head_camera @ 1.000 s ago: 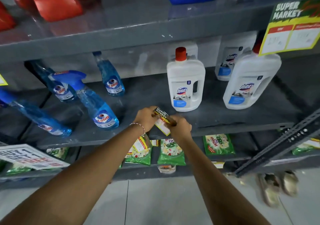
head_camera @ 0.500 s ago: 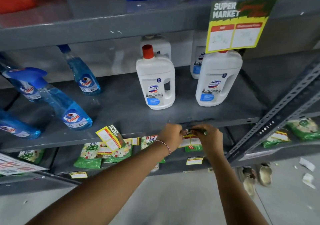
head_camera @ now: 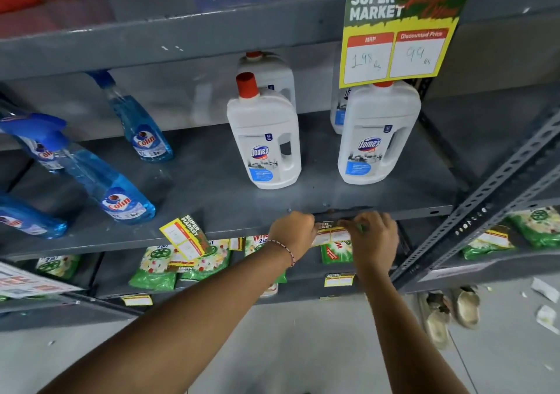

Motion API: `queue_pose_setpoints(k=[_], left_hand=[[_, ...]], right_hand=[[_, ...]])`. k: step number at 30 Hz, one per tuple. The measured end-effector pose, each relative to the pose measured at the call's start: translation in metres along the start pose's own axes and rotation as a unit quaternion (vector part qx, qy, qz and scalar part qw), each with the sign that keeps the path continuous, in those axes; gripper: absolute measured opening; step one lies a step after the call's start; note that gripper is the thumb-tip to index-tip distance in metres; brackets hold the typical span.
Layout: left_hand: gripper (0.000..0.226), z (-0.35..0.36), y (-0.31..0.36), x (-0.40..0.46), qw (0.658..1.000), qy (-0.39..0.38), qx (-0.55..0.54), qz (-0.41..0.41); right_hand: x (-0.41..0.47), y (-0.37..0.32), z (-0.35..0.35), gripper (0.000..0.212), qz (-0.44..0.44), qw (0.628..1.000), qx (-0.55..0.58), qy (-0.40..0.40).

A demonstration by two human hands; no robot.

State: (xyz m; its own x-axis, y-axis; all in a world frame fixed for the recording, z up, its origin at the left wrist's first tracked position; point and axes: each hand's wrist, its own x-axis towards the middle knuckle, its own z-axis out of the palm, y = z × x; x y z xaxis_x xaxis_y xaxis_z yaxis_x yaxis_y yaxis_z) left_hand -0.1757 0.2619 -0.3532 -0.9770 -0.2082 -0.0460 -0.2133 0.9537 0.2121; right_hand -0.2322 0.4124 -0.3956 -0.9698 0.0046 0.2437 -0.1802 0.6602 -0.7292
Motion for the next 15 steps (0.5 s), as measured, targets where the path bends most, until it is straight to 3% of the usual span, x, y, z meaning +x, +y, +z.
queue_pose_setpoints(k=[5, 7, 8, 10, 11, 15], left_hand=[[0.029, -0.04, -0.061, -0.023, 0.992, 0.105, -0.059, -0.037], [0.025, -0.06, -0.107, -0.037, 0.99, 0.113, -0.058, -0.061], [0.035, -0.07, -0.131, -0.045, 0.99, 0.098, -0.029, -0.097], [0.055, -0.08, -0.174, -0.059, 0.981, 0.041, -0.012, -0.19], [0.053, -0.081, -0.188, -0.065, 0.975, 0.023, -0.039, -0.216], [0.019, -0.078, -0.204, -0.083, 0.965, 0.059, -0.171, -0.191]], right_hand=[[-0.005, -0.004, -0.003, 0.014, 0.019, 0.999, 0.015, 0.036], [-0.017, -0.015, -0.002, 0.016, 0.018, 0.997, 0.049, 0.053], [-0.023, -0.022, 0.0, 0.018, 0.01, 0.996, 0.067, 0.05], [-0.038, -0.041, 0.008, 0.019, -0.024, 0.994, 0.1, 0.027], [-0.046, -0.052, 0.013, 0.018, -0.041, 0.993, 0.114, 0.007], [-0.081, -0.095, 0.046, 0.012, -0.097, 0.982, 0.105, -0.121]])
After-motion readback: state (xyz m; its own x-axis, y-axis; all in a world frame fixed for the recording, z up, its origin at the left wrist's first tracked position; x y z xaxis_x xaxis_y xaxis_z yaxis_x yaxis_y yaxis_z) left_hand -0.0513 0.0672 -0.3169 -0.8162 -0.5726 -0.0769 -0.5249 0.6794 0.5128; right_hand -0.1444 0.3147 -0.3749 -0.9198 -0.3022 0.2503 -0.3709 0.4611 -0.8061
